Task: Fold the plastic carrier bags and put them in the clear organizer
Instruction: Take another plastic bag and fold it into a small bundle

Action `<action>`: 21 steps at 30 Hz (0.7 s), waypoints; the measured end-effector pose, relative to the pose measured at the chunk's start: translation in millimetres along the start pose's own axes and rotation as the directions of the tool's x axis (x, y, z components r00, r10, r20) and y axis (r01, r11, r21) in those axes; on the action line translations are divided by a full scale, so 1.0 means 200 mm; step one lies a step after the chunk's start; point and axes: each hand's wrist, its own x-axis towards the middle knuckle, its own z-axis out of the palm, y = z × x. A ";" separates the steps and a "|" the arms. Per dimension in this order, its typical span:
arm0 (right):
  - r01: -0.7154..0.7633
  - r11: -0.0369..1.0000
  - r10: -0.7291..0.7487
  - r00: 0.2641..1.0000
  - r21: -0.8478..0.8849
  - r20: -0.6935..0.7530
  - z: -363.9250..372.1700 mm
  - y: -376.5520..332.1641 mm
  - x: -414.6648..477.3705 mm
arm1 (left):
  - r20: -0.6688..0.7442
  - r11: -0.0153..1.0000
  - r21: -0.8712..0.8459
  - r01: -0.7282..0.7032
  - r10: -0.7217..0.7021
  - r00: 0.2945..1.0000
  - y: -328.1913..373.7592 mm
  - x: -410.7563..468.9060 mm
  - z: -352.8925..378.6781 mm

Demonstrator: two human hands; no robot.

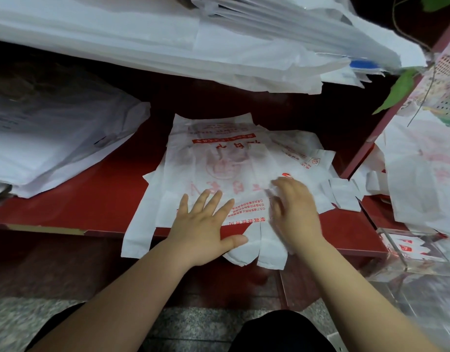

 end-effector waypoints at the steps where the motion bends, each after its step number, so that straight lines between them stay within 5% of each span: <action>1: 0.139 0.990 -0.142 0.986 0.033 0.090 0.01 -0.03 -0.02 | -0.005 1.000 -0.007 0.002 -0.002 1.000 0.00 0.00 0.00; 4: 0.202 0.971 -0.240 0.820 0.129 0.520 -0.01 -0.10 -0.07 | -0.013 1.000 -0.021 -0.003 0.003 1.000 0.01 -0.01 0.00; 7: 0.177 0.983 -0.109 0.757 -0.042 0.645 -0.06 -0.02 -0.07 | -0.011 1.000 -0.021 -0.008 0.008 1.000 0.00 -0.01 0.00; 13: 0.035 0.992 0.051 0.779 -0.124 0.625 -0.17 0.11 -0.08 | -0.025 0.999 -0.008 -0.035 0.035 0.999 0.00 -0.01 -0.01; 21: 0.078 0.997 -0.062 0.872 -0.013 0.486 -0.23 0.11 0.01 | -0.078 0.980 -0.030 -0.195 0.192 0.978 -0.24 -0.16 -0.14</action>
